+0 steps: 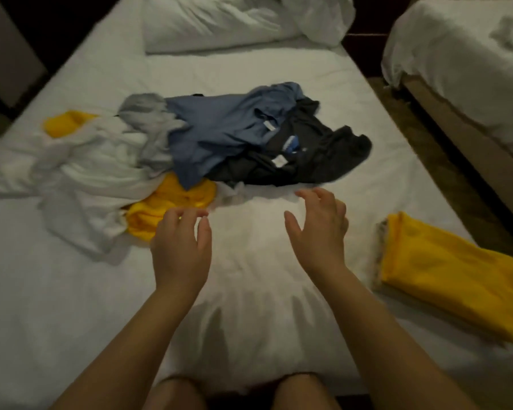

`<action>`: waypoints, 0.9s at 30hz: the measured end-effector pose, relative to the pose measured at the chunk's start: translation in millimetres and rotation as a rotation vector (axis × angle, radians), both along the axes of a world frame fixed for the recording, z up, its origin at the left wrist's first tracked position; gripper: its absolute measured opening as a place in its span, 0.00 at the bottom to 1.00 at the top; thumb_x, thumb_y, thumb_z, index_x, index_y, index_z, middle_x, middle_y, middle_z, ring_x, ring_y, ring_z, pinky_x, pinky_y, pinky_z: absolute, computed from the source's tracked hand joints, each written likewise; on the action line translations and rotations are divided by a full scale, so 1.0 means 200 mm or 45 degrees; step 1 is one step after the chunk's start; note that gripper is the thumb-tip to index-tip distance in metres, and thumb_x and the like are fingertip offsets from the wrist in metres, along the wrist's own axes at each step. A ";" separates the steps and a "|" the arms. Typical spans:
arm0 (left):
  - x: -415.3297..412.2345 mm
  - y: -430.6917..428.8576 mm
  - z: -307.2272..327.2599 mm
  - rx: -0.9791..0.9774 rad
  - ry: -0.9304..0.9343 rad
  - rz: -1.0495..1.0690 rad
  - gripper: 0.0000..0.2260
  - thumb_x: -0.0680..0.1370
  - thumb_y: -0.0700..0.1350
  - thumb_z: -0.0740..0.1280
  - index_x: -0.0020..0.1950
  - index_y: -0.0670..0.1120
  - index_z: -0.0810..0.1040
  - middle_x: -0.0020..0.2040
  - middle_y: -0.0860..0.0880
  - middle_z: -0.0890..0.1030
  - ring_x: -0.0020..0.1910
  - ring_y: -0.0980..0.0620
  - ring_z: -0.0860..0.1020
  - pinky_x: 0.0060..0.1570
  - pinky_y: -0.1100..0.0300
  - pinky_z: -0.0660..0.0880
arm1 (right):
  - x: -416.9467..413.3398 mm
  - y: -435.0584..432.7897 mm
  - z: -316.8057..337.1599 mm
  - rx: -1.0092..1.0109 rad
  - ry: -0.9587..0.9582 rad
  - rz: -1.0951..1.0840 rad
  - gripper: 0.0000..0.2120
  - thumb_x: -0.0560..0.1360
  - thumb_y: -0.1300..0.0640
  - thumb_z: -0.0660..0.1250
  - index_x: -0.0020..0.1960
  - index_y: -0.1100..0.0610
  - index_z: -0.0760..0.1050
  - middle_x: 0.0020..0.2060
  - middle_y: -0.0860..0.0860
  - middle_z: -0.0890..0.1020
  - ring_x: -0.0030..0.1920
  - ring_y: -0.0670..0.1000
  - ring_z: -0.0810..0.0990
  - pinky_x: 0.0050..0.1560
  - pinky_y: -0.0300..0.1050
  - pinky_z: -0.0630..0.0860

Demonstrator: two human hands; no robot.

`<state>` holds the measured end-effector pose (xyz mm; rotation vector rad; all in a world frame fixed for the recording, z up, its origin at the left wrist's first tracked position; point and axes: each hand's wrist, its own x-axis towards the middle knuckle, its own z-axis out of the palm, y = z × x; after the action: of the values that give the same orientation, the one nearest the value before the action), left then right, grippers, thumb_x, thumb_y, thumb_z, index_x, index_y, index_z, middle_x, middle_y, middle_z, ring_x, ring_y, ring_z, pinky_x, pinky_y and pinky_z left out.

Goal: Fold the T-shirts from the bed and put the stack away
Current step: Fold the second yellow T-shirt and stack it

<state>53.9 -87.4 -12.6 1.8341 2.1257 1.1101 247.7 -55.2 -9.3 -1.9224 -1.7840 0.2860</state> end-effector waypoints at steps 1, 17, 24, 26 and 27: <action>-0.08 0.01 -0.01 0.001 0.025 0.011 0.19 0.76 0.51 0.53 0.50 0.42 0.79 0.48 0.41 0.78 0.46 0.40 0.75 0.42 0.47 0.73 | -0.09 0.02 -0.01 0.007 -0.013 0.039 0.19 0.77 0.48 0.62 0.67 0.50 0.68 0.68 0.50 0.67 0.66 0.54 0.62 0.63 0.50 0.63; -0.56 0.19 -0.43 -0.374 0.031 -0.028 0.17 0.73 0.48 0.67 0.59 0.41 0.76 0.52 0.38 0.74 0.50 0.39 0.73 0.47 0.50 0.71 | -0.92 0.35 -0.43 -0.125 -0.224 0.662 0.11 0.74 0.46 0.64 0.51 0.49 0.79 0.53 0.51 0.78 0.58 0.58 0.70 0.54 0.50 0.64; -0.54 0.13 -0.29 -0.354 -0.216 -0.076 0.23 0.75 0.45 0.69 0.68 0.46 0.67 0.64 0.45 0.68 0.60 0.48 0.70 0.54 0.65 0.64 | -0.84 0.32 -0.14 -0.113 0.363 0.432 0.11 0.81 0.58 0.55 0.47 0.62 0.72 0.43 0.59 0.77 0.46 0.60 0.75 0.42 0.46 0.62; -0.52 0.12 -0.19 -0.303 -0.208 -0.085 0.24 0.76 0.45 0.68 0.70 0.46 0.65 0.67 0.44 0.67 0.63 0.47 0.69 0.58 0.62 0.65 | -0.83 0.32 0.04 -0.015 0.519 0.385 0.12 0.82 0.60 0.54 0.40 0.58 0.67 0.35 0.55 0.73 0.39 0.55 0.72 0.39 0.44 0.59; -0.51 0.12 -0.13 -0.261 -0.204 -0.097 0.25 0.75 0.44 0.68 0.71 0.45 0.64 0.67 0.43 0.68 0.63 0.46 0.69 0.59 0.60 0.66 | -0.84 0.33 0.12 0.053 0.597 0.384 0.15 0.82 0.61 0.53 0.36 0.55 0.63 0.31 0.50 0.69 0.34 0.51 0.69 0.37 0.42 0.57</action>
<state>-48.5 -63.7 -38.8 1.6612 1.9810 0.9485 78.7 10.0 15.4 -1.4014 -1.7264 0.7311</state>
